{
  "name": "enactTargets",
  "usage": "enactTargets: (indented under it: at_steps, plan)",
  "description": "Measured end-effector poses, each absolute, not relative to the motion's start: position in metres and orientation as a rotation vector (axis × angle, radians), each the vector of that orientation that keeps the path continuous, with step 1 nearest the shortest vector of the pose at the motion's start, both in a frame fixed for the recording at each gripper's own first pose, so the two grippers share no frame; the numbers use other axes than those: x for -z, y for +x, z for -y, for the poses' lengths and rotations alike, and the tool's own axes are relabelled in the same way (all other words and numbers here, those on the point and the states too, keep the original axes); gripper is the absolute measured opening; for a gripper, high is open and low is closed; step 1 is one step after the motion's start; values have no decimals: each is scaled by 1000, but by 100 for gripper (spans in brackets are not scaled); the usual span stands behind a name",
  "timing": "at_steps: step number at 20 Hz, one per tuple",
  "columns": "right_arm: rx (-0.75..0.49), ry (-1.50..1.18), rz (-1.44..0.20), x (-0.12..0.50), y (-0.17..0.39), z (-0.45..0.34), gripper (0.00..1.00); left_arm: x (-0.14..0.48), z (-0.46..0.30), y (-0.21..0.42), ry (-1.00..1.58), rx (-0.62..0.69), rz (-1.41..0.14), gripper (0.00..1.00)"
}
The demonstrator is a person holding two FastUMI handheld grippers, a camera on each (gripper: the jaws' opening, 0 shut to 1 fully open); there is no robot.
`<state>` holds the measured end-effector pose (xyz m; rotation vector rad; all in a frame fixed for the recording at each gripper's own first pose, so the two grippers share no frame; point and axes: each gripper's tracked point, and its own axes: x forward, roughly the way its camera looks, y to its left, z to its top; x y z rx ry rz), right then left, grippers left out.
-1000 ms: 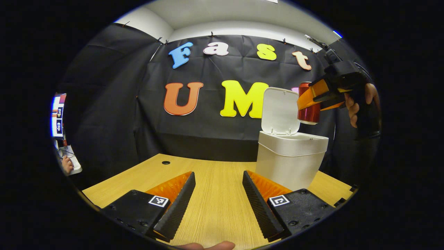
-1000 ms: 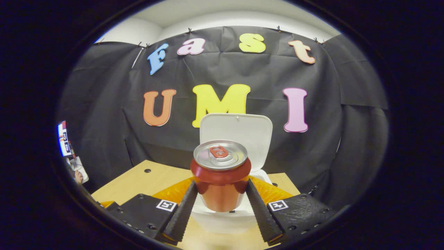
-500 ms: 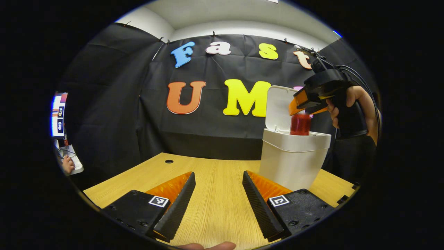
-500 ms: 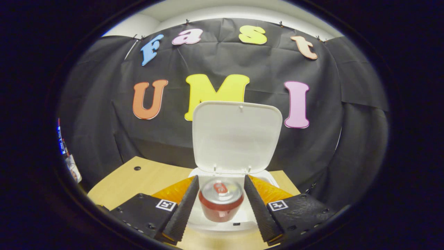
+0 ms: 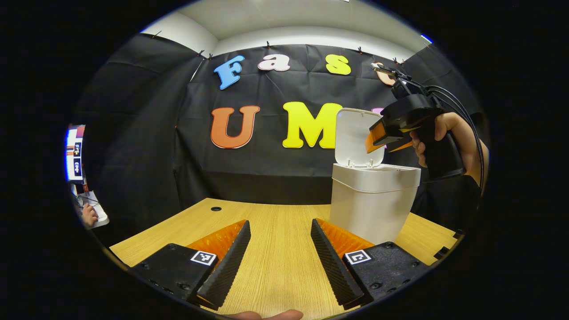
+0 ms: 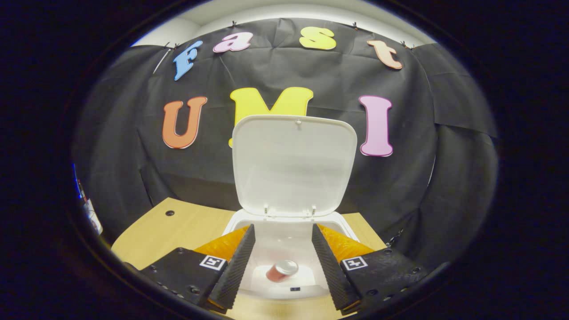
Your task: Press the lid of the desktop garbage bin to open it, pick up the crumpled paper on the desktop and throw it into the bin, then pick up the pop can on the desktop and drop it into the bin, and finally close the garbage bin lid.
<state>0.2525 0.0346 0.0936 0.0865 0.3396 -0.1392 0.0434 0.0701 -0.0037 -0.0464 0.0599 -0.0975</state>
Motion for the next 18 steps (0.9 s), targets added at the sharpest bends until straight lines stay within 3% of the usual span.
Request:
enactTargets:
  at_steps: [12, 18]
  plan:
    - [156, 120, -348, -91, 255, -18, 80, 11, -79, 48, -64, 84, -83, 90]
    - [127, 134, -259, -132, 253, -27, 94, 10, -83, 47, -83, 89, -89, 90]
